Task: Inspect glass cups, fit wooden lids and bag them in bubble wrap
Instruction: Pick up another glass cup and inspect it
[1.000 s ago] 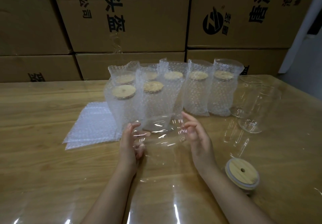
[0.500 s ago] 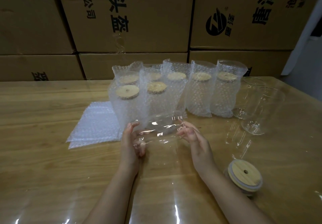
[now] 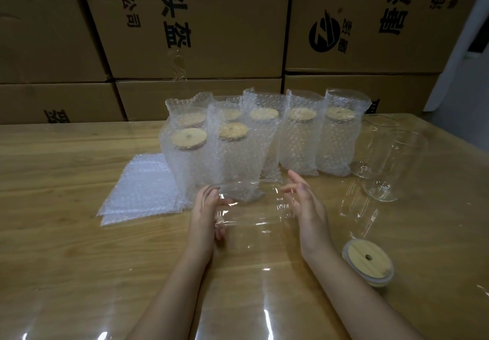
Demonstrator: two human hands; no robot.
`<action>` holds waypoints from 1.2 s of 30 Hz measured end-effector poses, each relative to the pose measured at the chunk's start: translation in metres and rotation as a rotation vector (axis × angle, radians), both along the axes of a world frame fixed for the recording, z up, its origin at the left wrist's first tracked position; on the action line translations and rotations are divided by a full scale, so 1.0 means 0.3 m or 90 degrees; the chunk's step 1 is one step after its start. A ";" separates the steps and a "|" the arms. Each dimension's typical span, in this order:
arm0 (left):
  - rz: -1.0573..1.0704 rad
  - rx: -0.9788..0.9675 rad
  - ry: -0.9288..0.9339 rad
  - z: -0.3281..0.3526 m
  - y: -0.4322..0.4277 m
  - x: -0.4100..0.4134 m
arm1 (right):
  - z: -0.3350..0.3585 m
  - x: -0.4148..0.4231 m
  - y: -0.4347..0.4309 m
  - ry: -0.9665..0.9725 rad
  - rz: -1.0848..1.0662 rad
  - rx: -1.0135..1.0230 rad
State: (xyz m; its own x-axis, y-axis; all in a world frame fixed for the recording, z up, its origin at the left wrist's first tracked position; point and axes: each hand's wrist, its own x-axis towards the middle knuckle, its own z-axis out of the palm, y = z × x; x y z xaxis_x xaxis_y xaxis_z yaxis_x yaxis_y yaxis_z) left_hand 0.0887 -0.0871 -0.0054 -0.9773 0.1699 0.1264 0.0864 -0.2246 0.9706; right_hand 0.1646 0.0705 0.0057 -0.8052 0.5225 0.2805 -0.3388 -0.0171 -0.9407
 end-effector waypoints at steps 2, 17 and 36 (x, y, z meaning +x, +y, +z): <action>-0.009 0.004 -0.008 0.004 -0.005 0.001 | -0.002 -0.004 -0.003 -0.004 0.005 0.008; 0.055 0.159 -0.063 0.030 -0.018 0.005 | -0.060 -0.002 -0.075 0.065 -0.024 0.237; -0.048 -0.005 0.112 -0.019 -0.009 0.000 | -0.015 0.002 -0.038 0.013 0.051 -0.134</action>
State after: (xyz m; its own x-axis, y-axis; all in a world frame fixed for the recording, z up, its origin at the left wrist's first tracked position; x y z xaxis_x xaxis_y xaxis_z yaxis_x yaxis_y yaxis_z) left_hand 0.0886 -0.0899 -0.0112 -0.9248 0.2438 0.2920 0.2378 -0.2286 0.9440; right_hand 0.1651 0.0591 0.0012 -0.8418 0.5060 0.1882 -0.3470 -0.2400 -0.9066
